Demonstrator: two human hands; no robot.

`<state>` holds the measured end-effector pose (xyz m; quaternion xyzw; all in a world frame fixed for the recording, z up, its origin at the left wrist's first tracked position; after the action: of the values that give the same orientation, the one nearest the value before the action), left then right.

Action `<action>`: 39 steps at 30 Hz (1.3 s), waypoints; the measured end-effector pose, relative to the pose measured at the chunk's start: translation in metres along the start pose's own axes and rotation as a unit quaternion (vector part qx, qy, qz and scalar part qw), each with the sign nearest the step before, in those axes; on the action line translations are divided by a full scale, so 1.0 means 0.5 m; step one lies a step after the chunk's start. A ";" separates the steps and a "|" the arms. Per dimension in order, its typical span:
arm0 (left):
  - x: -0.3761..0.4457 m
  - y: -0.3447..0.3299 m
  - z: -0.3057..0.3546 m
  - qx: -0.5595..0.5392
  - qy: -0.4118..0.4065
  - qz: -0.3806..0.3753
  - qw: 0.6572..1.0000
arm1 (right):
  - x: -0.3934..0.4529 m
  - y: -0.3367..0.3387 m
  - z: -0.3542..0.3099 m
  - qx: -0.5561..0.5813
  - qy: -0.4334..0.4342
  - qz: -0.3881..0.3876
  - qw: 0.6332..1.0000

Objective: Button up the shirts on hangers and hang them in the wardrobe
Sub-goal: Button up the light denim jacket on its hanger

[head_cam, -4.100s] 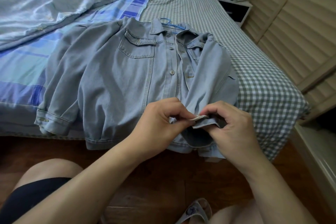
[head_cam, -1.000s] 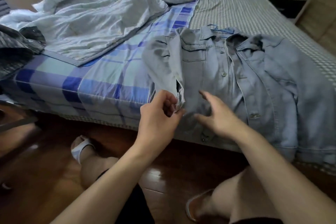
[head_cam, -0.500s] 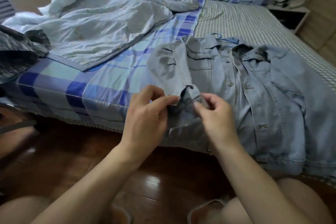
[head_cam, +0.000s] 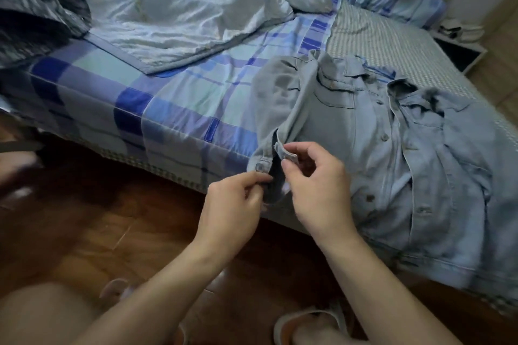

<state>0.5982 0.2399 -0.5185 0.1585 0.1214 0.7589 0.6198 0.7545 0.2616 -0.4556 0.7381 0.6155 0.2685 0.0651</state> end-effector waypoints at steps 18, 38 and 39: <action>-0.041 -0.092 -0.076 -0.573 0.315 0.063 0.754 | -0.018 0.067 0.023 0.029 -0.053 0.095 0.994; -0.010 0.024 0.005 -0.418 0.036 0.096 0.903 | -0.060 0.015 -0.013 0.061 -0.025 0.107 0.992; -0.009 0.021 0.000 -0.423 0.043 0.094 0.900 | -0.051 0.004 -0.016 0.057 -0.024 0.090 0.994</action>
<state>0.5896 0.2336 -0.5150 -0.1408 -0.2002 0.7997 0.5482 0.7500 0.2353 -0.4560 0.7990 0.5593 0.2205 0.0133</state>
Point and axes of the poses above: each hand's wrist, its own x-axis towards the middle knuckle, its own y-axis out of the back of the hand, z = x × y, the point moved 10 cm from there along x, towards the middle knuckle, and after that the axes turned 2 degrees about x, right-handed, at the moved point
